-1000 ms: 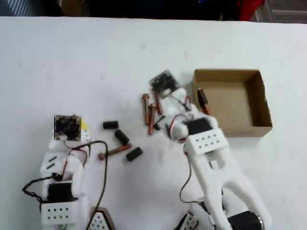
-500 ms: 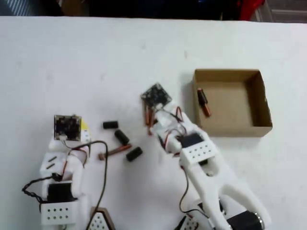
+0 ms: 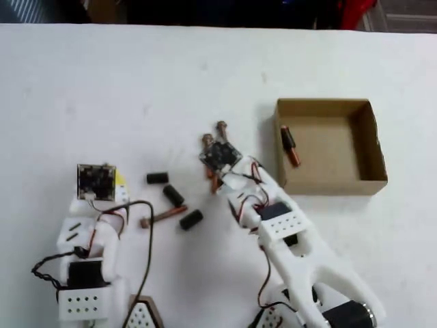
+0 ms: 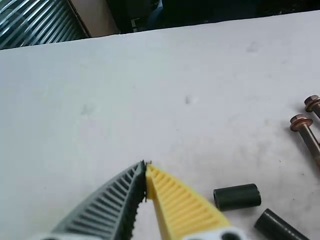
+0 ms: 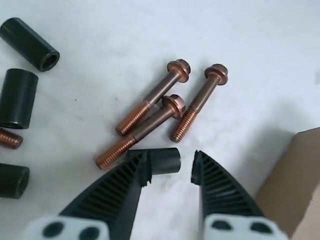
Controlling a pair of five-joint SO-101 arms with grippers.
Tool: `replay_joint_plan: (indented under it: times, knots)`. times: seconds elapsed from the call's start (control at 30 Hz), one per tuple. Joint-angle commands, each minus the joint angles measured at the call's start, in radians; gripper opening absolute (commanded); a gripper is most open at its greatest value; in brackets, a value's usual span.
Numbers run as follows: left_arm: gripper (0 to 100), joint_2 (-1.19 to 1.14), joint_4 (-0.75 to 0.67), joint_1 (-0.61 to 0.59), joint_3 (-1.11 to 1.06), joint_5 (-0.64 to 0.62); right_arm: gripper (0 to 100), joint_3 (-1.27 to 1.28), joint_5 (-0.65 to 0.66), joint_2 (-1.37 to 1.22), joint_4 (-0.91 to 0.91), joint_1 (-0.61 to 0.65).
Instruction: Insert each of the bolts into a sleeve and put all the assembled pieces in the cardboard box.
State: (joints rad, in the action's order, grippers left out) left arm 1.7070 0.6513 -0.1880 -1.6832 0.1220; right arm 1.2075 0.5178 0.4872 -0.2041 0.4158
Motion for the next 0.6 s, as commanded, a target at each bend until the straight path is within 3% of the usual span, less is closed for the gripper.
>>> replay_joint_plan:
  times: [0.0,0.13,0.23,0.57]
  knots:
    - [2,0.010,-0.037,-0.007,0.008,0.008,12.6,-0.008,0.018,0.021,0.022,-0.027]
    - [2,0.010,-0.037,-0.007,0.008,0.008,12.6,-0.008,0.109,0.021,0.015,-0.024]
    - [2,0.010,-0.037,-0.007,0.008,0.008,12.6,-0.008,0.078,0.021,0.016,-0.027]
    - [2,0.010,-0.038,-0.007,0.006,0.008,12.5,0.040,-0.301,0.021,0.013,-0.019]
